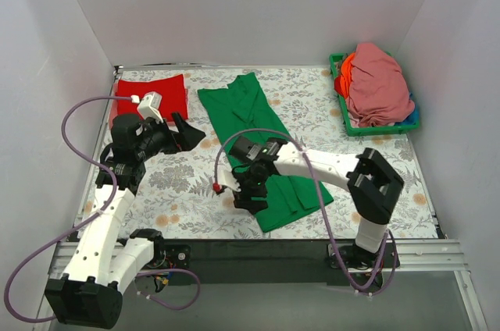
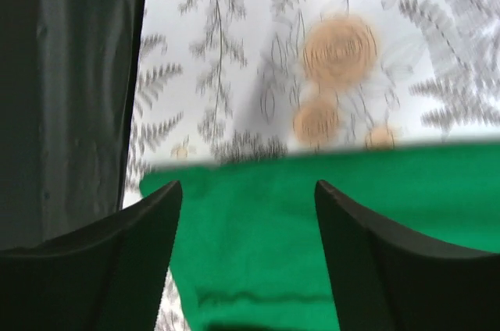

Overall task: Fold and stack the t-shirts
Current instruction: Fold the tshirt

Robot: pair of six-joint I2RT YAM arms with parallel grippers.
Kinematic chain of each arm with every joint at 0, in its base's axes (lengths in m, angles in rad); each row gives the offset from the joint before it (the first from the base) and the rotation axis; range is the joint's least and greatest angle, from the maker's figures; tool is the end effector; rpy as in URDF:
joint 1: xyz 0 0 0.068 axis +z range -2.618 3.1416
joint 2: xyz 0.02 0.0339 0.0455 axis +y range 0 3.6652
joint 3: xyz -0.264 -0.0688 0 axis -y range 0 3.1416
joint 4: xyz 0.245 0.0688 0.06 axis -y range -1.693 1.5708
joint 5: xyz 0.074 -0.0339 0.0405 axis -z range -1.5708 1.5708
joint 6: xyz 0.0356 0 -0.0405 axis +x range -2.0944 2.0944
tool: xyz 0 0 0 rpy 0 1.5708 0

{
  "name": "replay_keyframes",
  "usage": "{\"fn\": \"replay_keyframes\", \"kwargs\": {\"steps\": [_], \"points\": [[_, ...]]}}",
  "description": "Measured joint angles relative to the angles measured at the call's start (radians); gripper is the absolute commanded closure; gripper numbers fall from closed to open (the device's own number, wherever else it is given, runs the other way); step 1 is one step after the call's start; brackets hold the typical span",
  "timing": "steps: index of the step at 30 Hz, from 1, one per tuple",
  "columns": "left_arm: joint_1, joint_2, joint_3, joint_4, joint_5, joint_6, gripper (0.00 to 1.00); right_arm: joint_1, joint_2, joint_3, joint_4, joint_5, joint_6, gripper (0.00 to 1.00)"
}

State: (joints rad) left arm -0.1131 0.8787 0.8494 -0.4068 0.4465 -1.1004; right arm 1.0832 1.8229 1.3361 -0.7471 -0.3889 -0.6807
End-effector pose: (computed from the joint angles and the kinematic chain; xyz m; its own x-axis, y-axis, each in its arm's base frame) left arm 0.1914 -0.0372 0.3247 -0.6276 -0.7379 -0.2482 -0.1517 0.4287 -0.8906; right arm 0.1595 0.3295 0.2066 0.2078 -0.8511 -0.4821 -0.9592 -0.2739 0.0701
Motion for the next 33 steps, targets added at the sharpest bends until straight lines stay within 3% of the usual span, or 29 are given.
{"fn": "replay_keyframes", "kwargs": {"steps": [1,2,8,11,16,18,19,21,25,33], "points": [[0.0,-0.004,-0.002,0.003,0.026,0.006,0.12,-0.022,-0.031,-0.012,-0.016,-0.013,-0.021,0.15],[0.0,-0.005,-0.007,0.01,0.057,0.012,0.12,-0.053,-0.072,-0.034,-0.031,-0.025,-0.042,0.12],[-0.052,0.054,-0.06,0.071,0.28,0.016,0.16,-0.397,-0.43,-0.232,-0.071,-0.072,-0.186,0.02],[-0.243,0.116,-0.066,0.083,0.259,0.029,0.2,-0.608,-0.607,-0.363,-0.021,-0.106,-0.284,0.02],[-0.706,0.233,-0.089,0.133,0.102,0.124,0.19,-0.89,-0.781,-0.595,0.023,-0.213,-0.494,0.02],[-0.878,0.27,-0.131,0.184,0.018,0.185,0.19,-0.934,-0.781,-0.638,0.017,-0.255,-0.568,0.02],[-0.946,0.292,-0.151,0.204,-0.012,0.212,0.24,-0.945,-0.78,-0.653,0.01,-0.271,-0.601,0.02],[-1.03,0.357,-0.163,0.225,-0.085,0.257,0.29,-0.951,-0.78,-0.667,-0.008,-0.298,-0.656,0.02],[-1.093,0.514,-0.149,0.282,-0.232,0.318,0.44,-0.952,-0.781,-0.678,-0.022,-0.343,-0.715,0.02],[-1.179,0.673,-0.097,0.351,-0.457,0.369,0.61,-0.953,-0.779,-0.684,-0.037,-0.382,-0.737,0.03]]}}
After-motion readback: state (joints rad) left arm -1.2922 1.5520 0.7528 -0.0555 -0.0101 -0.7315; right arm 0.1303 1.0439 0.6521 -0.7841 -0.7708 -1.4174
